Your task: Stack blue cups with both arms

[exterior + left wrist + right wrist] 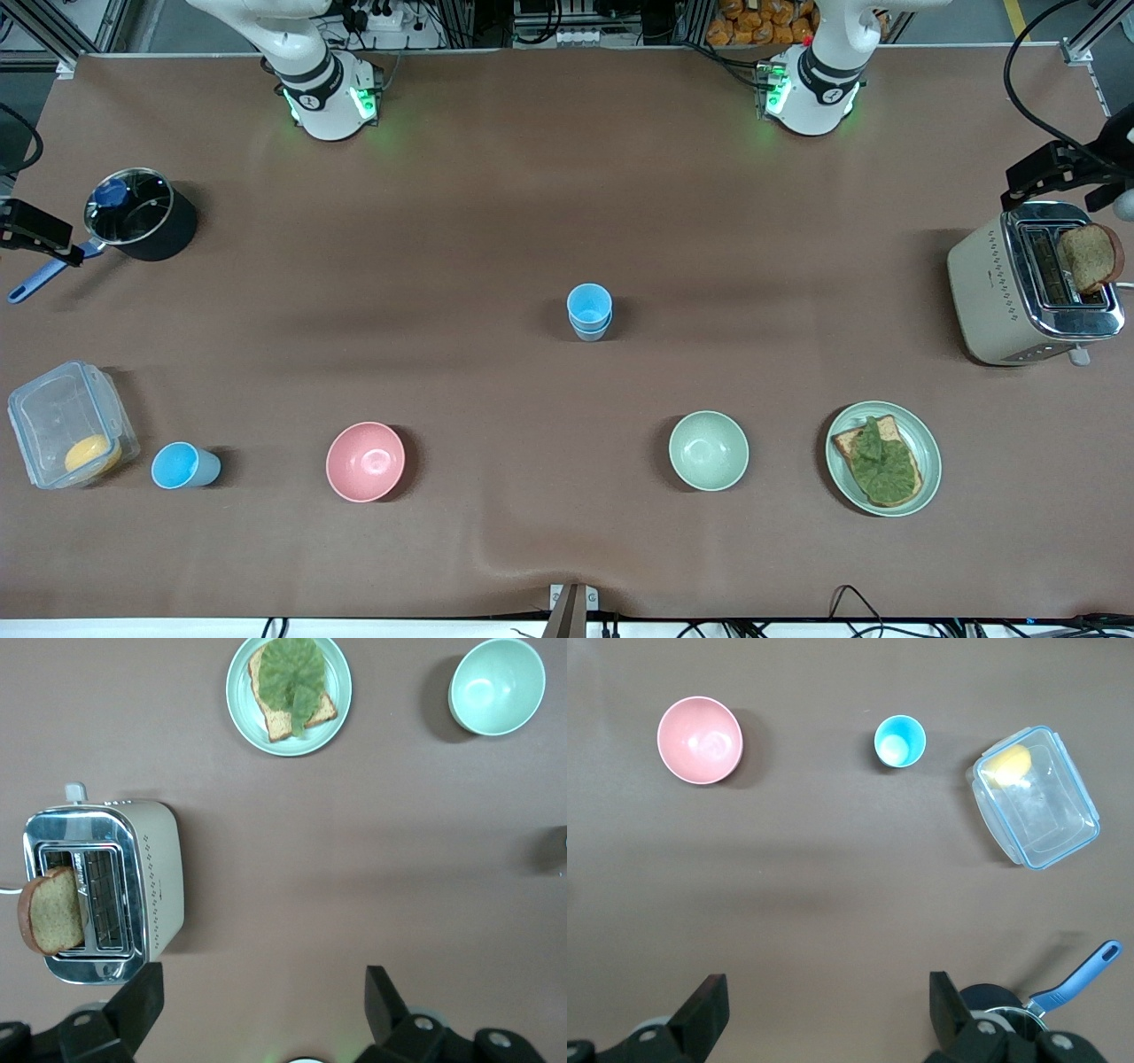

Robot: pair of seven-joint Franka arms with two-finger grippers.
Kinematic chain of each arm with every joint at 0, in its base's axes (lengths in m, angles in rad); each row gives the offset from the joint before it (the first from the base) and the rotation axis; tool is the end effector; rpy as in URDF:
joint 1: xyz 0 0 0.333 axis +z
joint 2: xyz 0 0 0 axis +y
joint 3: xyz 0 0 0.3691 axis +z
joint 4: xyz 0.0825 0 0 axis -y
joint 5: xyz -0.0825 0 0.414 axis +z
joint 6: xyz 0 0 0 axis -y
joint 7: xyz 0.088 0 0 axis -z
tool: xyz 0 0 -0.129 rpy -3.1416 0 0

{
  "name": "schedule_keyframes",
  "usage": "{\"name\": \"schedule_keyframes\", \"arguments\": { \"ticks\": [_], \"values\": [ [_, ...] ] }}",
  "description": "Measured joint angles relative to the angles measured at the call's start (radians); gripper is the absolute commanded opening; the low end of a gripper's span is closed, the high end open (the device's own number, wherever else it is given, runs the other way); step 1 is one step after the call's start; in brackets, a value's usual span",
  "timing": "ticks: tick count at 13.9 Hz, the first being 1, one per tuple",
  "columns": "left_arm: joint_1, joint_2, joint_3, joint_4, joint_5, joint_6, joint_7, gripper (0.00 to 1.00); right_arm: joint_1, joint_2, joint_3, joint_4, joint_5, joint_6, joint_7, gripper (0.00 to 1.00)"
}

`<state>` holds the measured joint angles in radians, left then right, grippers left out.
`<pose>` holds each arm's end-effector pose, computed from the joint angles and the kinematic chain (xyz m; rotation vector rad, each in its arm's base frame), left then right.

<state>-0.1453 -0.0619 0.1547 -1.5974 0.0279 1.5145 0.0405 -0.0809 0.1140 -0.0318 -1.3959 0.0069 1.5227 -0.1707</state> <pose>0.5558 0.0120 0.6723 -3.1233 0.0472 0.0347 0.6181 -0.0677 0.6700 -3.1388 -0.0920 -0.0207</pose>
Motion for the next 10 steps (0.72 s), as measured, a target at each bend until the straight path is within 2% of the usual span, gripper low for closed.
{"name": "schedule_keyframes", "arguments": {
  "ticks": [10],
  "values": [
    [0.003,0.015,0.007,0.050,0.030,0.001,0.000,1.00,0.003,0.019,0.008,0.000,0.006,0.013,0.000,1.00]
  ]
}}
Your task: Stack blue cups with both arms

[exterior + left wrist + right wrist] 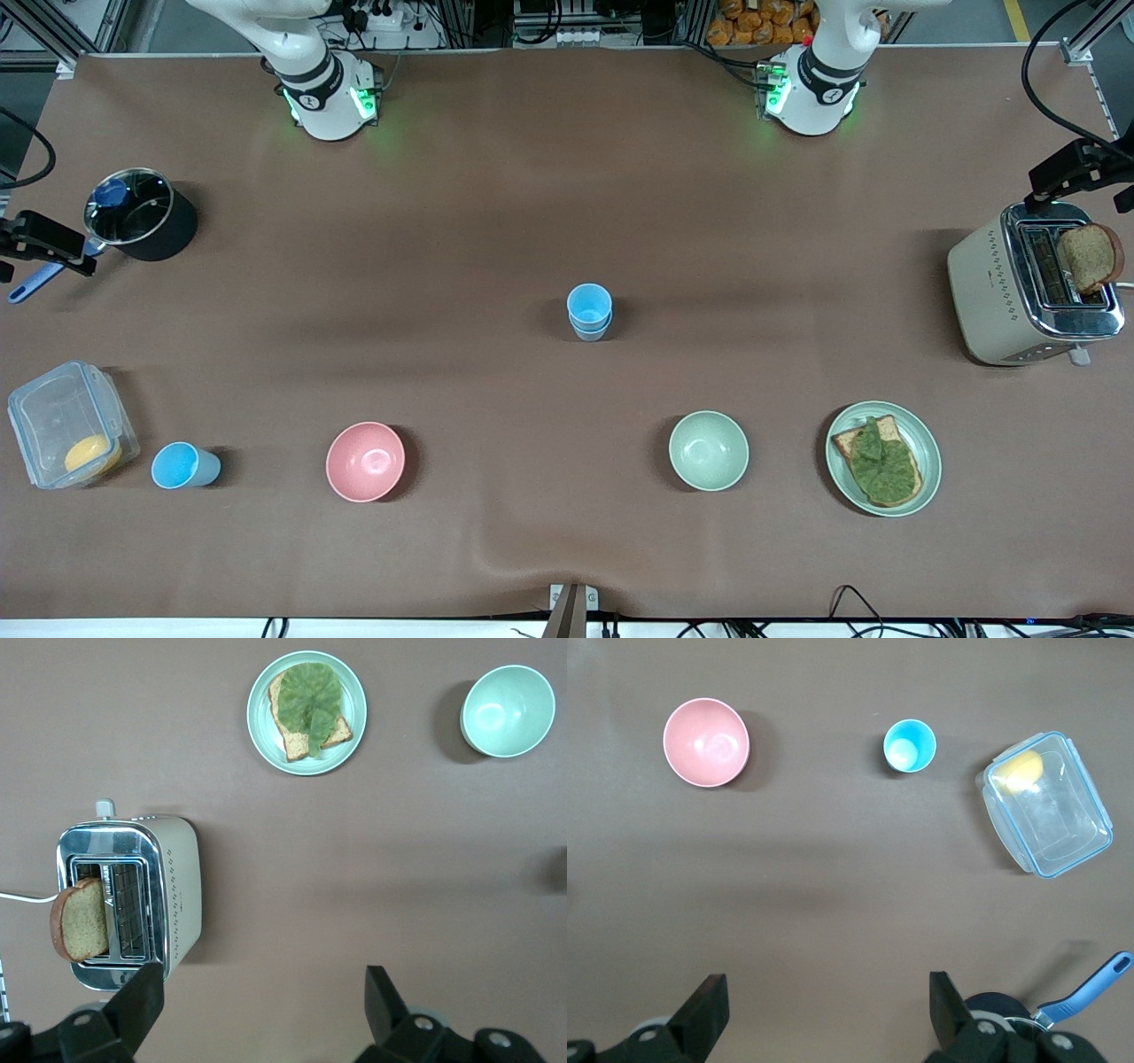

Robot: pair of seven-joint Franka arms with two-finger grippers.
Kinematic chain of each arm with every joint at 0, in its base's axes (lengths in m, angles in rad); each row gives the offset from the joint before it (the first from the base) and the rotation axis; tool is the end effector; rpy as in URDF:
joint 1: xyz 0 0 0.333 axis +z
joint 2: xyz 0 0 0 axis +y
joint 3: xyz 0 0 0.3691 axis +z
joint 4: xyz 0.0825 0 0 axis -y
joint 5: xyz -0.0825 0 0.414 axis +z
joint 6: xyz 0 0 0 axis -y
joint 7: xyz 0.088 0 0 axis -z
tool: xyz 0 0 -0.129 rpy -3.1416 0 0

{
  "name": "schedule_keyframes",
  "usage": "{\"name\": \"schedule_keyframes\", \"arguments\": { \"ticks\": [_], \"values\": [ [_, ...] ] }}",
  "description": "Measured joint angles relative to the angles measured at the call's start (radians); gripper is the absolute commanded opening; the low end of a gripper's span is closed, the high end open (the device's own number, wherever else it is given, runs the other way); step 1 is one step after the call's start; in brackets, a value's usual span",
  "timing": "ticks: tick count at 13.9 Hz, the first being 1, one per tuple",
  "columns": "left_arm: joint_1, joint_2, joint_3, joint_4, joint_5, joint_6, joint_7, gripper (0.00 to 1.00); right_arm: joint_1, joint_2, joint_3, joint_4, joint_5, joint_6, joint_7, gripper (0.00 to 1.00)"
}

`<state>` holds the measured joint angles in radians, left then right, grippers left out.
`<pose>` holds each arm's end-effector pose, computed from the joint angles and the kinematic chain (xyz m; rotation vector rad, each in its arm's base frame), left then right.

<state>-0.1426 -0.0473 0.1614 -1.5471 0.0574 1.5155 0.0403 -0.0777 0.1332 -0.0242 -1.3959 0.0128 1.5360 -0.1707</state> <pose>0.5620 0.0208 0.6895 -3.0913 0.0278 -0.0210 0.6269 -0.0612 0.6592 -3.1311 -0.1089 -0.0128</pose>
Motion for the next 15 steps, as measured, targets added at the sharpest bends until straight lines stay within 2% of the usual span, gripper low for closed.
{"name": "schedule_keyframes", "arguments": {
  "ticks": [15],
  "values": [
    [0.016,0.001,0.014,0.002,0.000,0.021,0.001,1.00,-0.004,0.003,-0.007,0.000,0.000,0.001,0.000,1.00]
  ]
}}
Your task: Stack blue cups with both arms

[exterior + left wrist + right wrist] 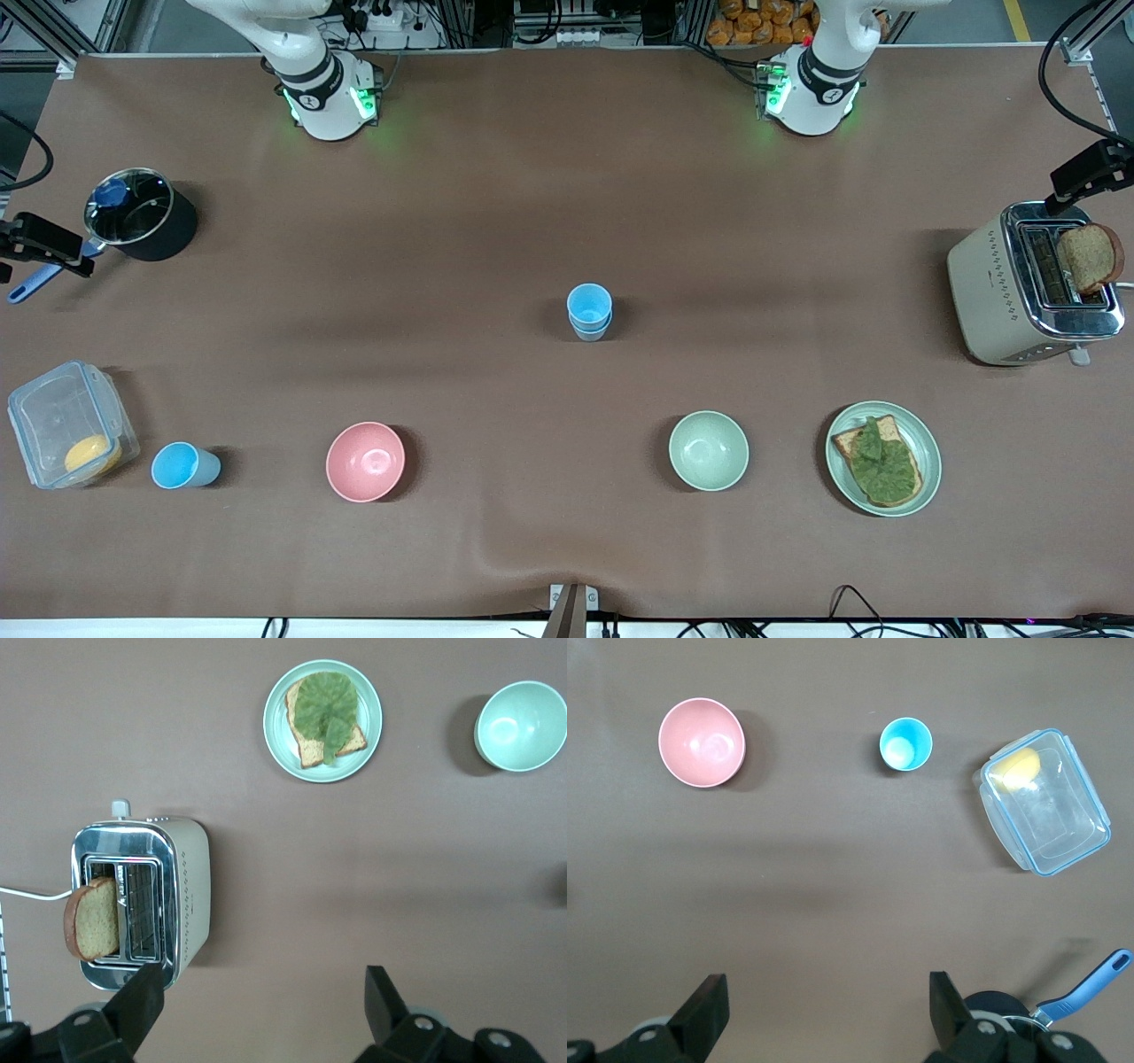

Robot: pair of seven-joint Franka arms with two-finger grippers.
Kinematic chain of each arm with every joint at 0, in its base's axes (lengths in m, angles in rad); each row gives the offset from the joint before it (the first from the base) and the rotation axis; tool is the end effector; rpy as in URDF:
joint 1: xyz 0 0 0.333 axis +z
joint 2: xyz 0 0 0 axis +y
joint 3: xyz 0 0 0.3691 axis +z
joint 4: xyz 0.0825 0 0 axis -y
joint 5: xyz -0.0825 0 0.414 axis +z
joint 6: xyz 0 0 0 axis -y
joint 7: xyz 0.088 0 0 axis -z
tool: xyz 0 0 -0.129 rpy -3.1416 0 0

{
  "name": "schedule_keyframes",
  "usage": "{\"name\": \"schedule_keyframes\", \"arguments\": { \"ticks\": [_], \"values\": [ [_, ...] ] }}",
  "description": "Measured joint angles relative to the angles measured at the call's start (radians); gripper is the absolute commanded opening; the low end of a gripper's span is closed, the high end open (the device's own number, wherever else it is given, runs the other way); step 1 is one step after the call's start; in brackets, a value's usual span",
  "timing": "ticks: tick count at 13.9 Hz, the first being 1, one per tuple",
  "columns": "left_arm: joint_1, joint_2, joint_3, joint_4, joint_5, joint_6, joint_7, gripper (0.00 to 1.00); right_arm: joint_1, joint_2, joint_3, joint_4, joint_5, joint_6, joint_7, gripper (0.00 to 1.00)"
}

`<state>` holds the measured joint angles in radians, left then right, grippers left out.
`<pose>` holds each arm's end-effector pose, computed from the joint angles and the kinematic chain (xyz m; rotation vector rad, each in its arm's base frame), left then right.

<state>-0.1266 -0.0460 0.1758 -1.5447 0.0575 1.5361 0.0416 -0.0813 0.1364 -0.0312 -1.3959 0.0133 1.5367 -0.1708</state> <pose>0.5642 0.0382 0.6917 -3.0901 -0.0164 -0.0532 0.6274 -0.0675 0.6573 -3.1319 -0.0925 -0.0089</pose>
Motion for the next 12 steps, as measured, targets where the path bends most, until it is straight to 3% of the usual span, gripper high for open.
{"name": "schedule_keyframes", "arguments": {
  "ticks": [12],
  "values": [
    [-0.045,0.070,-0.017,0.000,-0.038,0.037,-0.067,1.00,0.000,0.014,-0.001,0.000,0.000,0.020,0.000,1.00]
  ]
}}
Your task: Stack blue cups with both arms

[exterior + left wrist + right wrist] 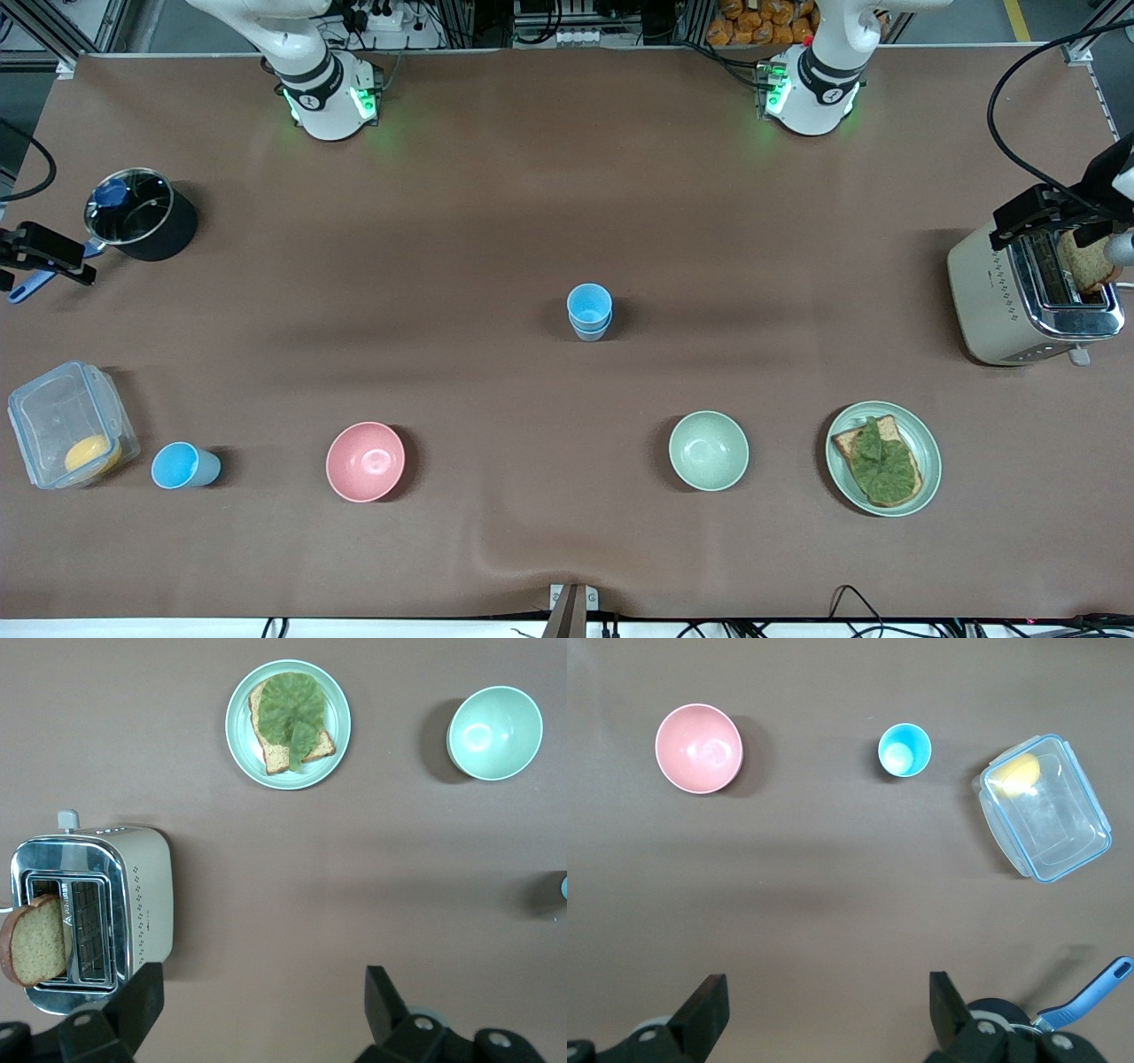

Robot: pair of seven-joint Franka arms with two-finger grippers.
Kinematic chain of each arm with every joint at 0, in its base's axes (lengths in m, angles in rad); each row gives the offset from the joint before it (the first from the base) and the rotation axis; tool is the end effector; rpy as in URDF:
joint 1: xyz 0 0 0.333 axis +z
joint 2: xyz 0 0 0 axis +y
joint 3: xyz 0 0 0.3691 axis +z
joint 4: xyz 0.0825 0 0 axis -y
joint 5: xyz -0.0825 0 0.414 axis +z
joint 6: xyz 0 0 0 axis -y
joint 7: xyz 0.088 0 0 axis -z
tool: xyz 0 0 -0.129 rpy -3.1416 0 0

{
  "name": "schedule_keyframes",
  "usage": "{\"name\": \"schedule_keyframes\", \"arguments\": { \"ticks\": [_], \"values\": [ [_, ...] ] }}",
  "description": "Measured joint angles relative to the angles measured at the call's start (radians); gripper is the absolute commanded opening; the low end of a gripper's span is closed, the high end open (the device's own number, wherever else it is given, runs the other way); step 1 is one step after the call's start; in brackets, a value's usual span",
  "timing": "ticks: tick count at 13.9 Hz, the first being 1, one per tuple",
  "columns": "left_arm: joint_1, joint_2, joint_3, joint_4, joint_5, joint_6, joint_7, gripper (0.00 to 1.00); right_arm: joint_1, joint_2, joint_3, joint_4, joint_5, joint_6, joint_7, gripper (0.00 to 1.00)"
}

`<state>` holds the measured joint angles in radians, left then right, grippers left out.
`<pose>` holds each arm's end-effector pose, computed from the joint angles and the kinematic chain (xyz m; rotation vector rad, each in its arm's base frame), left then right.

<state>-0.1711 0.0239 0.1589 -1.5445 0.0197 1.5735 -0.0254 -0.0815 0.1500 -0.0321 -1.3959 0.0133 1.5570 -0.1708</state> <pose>0.5936 -0.0060 0.6552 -3.1181 -0.0205 -0.0091 0.6342 -0.0689 0.6504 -3.1334 -0.0907 -0.0192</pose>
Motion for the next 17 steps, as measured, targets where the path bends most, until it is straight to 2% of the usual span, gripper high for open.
{"name": "schedule_keyframes", "arguments": {
  "ticks": [9,13,17],
  "values": [
    [0.001,0.003,-0.019,0.000,-0.005,-0.001,-0.021,1.00,-0.002,0.000,-0.004,0.000,0.000,0.006,0.000,1.00],
    [0.000,0.003,-0.039,0.000,-0.007,-0.001,-0.023,1.00,-0.002,0.002,-0.004,0.000,-0.007,0.093,0.000,1.00],
    [0.004,0.003,-0.040,0.000,-0.007,-0.001,-0.024,1.00,-0.001,0.005,-0.003,0.000,-0.014,0.111,0.000,1.00]
  ]
}}
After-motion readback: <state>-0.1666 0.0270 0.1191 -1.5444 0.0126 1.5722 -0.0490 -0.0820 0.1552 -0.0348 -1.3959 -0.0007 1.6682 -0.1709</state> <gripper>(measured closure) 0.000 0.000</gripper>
